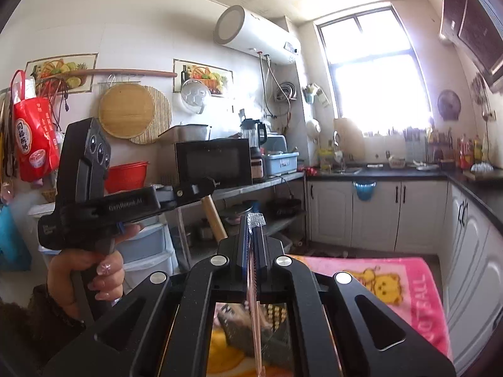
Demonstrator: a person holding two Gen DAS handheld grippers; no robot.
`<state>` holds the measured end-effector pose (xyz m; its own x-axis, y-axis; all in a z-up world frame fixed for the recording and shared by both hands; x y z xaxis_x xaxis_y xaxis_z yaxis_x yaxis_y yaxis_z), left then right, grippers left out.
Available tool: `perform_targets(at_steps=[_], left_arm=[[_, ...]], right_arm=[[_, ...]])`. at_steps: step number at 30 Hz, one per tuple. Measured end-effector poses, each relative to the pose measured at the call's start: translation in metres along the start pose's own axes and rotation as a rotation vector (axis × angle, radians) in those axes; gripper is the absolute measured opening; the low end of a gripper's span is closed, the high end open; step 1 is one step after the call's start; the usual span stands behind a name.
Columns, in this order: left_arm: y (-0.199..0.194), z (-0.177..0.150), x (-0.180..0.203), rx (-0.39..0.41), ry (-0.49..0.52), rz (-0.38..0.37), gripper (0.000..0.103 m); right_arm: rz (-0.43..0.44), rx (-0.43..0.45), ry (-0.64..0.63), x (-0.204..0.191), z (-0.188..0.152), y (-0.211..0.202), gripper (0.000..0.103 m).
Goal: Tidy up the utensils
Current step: 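Lower the chopsticks held in both tools down into the green caddy, then open both tools to release the chopsticks into the caddy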
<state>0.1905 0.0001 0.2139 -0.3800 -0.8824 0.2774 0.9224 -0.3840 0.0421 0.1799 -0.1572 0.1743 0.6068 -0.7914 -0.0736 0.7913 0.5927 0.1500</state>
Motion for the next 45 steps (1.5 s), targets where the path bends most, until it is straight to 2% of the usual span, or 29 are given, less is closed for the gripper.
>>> perform_targets(at_steps=[10, 15, 29, 34, 45], left_arm=[[0.014, 0.013, -0.018, 0.029, 0.022, 0.067, 0.004], [0.026, 0.008, -0.027, 0.019, 0.026, 0.104, 0.004], [0.055, -0.044, -0.049, -0.076, 0.005, 0.114, 0.005], [0.063, -0.062, -0.053, -0.119, -0.008, 0.111, 0.005], [0.069, -0.093, -0.060, -0.203, -0.034, 0.102, 0.005]], right_arm=[[-0.031, 0.048, -0.050, 0.013, 0.017, 0.039, 0.003], [-0.046, 0.074, -0.052, 0.022, 0.014, 0.057, 0.003], [-0.083, -0.014, 0.019, 0.050, -0.049, 0.095, 0.003], [-0.097, -0.040, 0.031, 0.049, -0.065, 0.101, 0.003], [-0.134, -0.163, 0.022, 0.040, -0.092, 0.105, 0.004]])
Point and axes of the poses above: each gripper's, at about its wrist camera, not at the fingertips, and y roughly the way its jaws point, x to its right, z to its top, the point moved 2 cm from there along y, roughly the way its jaws point, and after that the axes turned 12 degrees about x, right-handed, at the moved point
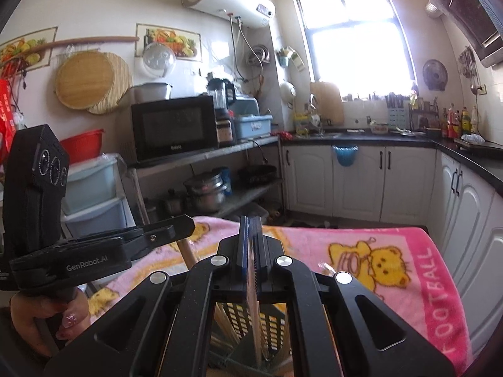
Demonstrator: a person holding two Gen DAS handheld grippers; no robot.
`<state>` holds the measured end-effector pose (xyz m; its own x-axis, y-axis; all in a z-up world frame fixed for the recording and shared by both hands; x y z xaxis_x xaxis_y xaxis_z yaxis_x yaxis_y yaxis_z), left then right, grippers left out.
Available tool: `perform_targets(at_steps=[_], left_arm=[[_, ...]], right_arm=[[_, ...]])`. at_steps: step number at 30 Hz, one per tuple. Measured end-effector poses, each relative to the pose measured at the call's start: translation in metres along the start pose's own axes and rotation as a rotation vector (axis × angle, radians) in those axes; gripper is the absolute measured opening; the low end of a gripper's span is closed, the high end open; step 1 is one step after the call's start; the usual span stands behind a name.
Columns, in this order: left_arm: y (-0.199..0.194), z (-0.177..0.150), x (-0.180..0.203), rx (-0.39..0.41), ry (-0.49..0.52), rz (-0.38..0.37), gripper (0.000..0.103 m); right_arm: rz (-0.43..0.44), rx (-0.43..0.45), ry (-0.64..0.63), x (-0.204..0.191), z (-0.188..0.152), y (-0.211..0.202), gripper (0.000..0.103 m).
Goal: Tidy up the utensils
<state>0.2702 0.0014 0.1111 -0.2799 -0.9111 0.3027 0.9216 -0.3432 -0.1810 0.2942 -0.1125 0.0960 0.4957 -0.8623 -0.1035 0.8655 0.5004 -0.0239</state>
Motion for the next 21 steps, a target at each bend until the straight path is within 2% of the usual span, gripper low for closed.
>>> perform_targets(at_steps=[2, 3, 4, 8, 12, 16, 18, 21], left_arm=[[-0.001, -0.003, -0.001, -0.011, -0.001, -0.001, 0.005], [-0.002, -0.005, -0.002, -0.017, -0.003, 0.003, 0.007], [-0.003, -0.006, -0.002, -0.018, -0.005, 0.004, 0.009], [-0.011, -0.008, -0.005, -0.025, -0.016, 0.021, 0.030], [-0.023, -0.006, -0.007, -0.014, -0.021, 0.041, 0.046], [-0.038, -0.005, -0.008, 0.003, -0.025, 0.052, 0.057], [-0.047, -0.004, -0.007, 0.009, -0.023, 0.061, 0.069], [-0.058, -0.005, -0.005, 0.010, -0.023, 0.066, 0.080]], right_arm=[[-0.011, -0.021, 0.008, 0.002, -0.003, -0.001, 0.012], [-0.013, -0.032, 0.015, 0.003, -0.005, -0.002, 0.024], [-0.021, -0.039, 0.020, 0.005, -0.006, -0.004, 0.031], [-0.022, -0.065, 0.024, 0.006, -0.008, -0.014, 0.033], [-0.027, -0.075, 0.033, 0.009, -0.010, -0.029, 0.046], [-0.028, -0.084, 0.042, 0.011, -0.011, -0.043, 0.052], [-0.029, -0.089, 0.039, 0.011, -0.012, -0.052, 0.054], [-0.028, -0.094, 0.041, 0.010, -0.012, -0.063, 0.061]])
Point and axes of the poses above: each gripper's, at about its wrist camera, not at the fingertips, and y roughly the way its jaws point, x to its right, z to its top, the point moved 2 cm from there along y, roughly the way its jaws point, and after that the axes turned 12 degrees about x, right-handed, at the moved point
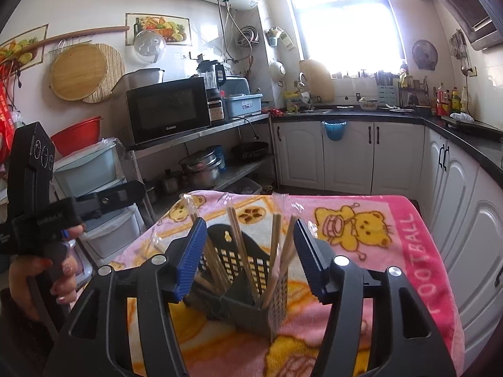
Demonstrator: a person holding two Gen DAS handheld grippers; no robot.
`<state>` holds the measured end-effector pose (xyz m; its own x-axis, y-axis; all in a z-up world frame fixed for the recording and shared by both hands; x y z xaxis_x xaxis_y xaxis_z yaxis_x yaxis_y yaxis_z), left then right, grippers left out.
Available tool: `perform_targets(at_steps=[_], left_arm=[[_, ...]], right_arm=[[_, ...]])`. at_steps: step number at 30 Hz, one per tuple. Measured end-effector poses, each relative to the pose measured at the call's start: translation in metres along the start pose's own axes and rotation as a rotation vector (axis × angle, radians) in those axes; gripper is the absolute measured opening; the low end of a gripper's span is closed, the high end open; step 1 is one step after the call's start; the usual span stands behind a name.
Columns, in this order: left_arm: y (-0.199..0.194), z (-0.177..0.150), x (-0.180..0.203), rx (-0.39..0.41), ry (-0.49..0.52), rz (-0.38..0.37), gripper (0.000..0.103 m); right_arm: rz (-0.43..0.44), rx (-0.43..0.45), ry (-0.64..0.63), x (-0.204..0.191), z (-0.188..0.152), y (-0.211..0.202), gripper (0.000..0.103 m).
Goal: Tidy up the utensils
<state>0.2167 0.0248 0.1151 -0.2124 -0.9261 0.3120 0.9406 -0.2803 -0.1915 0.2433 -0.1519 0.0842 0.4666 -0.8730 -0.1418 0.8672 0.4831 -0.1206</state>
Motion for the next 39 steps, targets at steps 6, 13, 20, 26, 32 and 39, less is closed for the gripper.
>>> perform_targets(at_steps=[6, 13, 20, 26, 32, 39], left_arm=[[-0.019, -0.015, 0.004, -0.037, 0.016, 0.008, 0.092], [-0.032, -0.040, 0.010, -0.073, 0.036, 0.030, 0.092], [-0.039, -0.065, 0.009, -0.101, 0.040, 0.052, 0.092], [-0.041, -0.086, 0.003, -0.124, 0.037, 0.081, 0.092], [-0.045, -0.106, -0.005, -0.111, 0.023, 0.116, 0.092], [-0.049, -0.121, -0.006, -0.083, 0.030, 0.142, 0.092]], right_arm=[[0.011, -0.010, -0.008, -0.007, -0.009, -0.024, 0.076], [-0.003, -0.024, -0.009, -0.014, -0.024, -0.041, 0.090], [-0.021, -0.054, -0.008, -0.015, -0.046, -0.050, 0.094], [-0.031, -0.100, 0.016, -0.014, -0.074, -0.050, 0.094], [-0.041, -0.110, 0.027, -0.015, -0.094, -0.052, 0.095], [-0.069, -0.087, 0.030, -0.012, -0.113, -0.058, 0.096]])
Point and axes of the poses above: each gripper's, at about its wrist camera, not at the fingertips, and y roughly the way its jaws point, x to its right, z to its top, the point moved 2 cm from there along y, roughly the way its jaws point, and after that the axes turned 12 degrees about x, right-handed, at the moved point
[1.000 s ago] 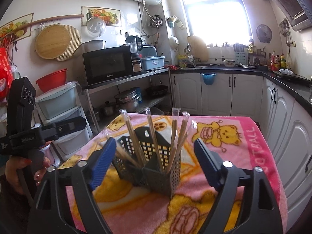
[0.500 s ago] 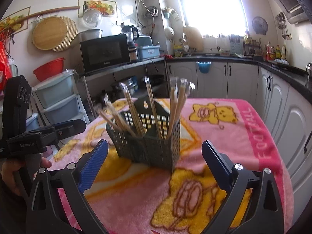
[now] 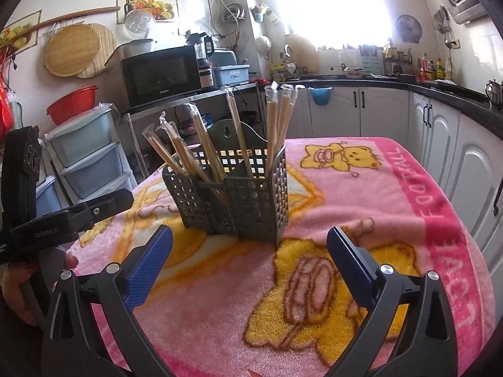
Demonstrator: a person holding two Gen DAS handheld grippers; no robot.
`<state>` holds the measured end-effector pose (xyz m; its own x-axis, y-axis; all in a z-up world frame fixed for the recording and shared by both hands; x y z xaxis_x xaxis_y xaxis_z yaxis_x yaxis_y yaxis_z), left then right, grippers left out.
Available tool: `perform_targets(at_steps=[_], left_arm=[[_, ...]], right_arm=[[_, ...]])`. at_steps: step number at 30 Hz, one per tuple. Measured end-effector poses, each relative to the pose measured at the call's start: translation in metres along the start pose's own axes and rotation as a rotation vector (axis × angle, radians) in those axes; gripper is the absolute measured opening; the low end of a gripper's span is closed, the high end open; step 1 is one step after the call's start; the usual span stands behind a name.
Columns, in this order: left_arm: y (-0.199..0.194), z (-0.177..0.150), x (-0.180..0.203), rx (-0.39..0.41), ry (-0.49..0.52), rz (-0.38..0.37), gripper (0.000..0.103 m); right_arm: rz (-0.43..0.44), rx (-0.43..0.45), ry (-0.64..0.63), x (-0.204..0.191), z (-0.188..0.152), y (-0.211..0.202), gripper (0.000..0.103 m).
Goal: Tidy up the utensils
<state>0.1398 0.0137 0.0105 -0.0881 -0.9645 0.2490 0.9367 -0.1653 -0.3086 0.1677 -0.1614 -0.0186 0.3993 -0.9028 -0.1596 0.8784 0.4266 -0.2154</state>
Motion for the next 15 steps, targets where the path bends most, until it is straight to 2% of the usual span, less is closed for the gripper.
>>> perform_targets(at_steps=[11, 15], left_arm=[[-0.008, -0.013, 0.004, 0.066, 0.040, 0.015, 0.092], [-0.007, -0.019, 0.006, 0.089, 0.076, 0.060, 0.092]], right_arm=[[-0.057, 0.081, -0.041, 0.003, -0.012, -0.008, 0.096], [-0.069, 0.135, -0.063, 0.000, -0.013, -0.013, 0.096]])
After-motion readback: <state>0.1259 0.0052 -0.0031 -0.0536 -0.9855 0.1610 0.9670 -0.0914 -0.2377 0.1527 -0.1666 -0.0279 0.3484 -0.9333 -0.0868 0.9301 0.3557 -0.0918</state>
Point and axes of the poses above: each gripper's, at about its wrist camera, not at the fingertips, and y roughly the way its jaws point, x to its right, z to its top, the point moved 2 cm from there along y, roughly the way its jaws point, and after that the axes turned 12 degrees about x, right-handed, at the moved point
